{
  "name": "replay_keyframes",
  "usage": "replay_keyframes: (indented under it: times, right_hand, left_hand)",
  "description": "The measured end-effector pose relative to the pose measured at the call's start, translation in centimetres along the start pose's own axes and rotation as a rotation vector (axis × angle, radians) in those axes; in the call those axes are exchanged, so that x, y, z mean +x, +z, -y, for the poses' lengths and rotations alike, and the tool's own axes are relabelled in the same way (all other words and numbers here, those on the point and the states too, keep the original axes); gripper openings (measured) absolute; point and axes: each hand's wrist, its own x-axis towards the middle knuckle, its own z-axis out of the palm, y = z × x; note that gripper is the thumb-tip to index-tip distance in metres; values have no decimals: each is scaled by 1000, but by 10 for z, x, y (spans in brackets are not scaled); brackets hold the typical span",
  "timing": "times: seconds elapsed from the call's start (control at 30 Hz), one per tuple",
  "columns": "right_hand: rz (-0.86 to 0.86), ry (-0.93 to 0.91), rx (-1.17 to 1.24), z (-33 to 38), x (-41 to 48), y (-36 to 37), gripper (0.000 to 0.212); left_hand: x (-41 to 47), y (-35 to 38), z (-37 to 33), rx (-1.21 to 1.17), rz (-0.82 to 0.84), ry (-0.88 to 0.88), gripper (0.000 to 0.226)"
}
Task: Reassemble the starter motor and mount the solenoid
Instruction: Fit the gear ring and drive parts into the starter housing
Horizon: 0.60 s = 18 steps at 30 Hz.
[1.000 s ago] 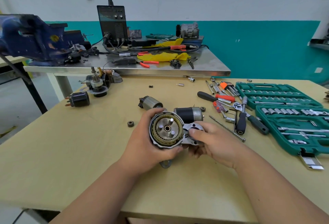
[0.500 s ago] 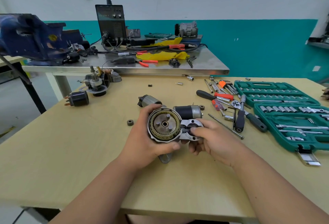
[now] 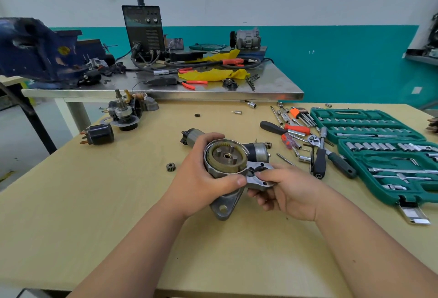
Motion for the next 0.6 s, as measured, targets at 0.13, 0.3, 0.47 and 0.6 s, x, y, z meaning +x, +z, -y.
replay_keyframes:
  times: [0.13,0.3,0.47,0.6]
  right_hand:
    - [-41,-72,-40,-3,-3,3,14]
    - [-83,-120,-45,-2,-4,10,13]
    - [-111,-77,-37,0,-4,12,13]
    - [-179,-89,-118,-2,-5,12,12]
  left_hand:
    - [-5,3,-4,-7,-1,0,62]
    - [-1,6,-8,-160,-105,-126,34]
    - [8,10,-13,-221,-152,-204,35]
    - [9,12,-12,-179,-169,-201,33]
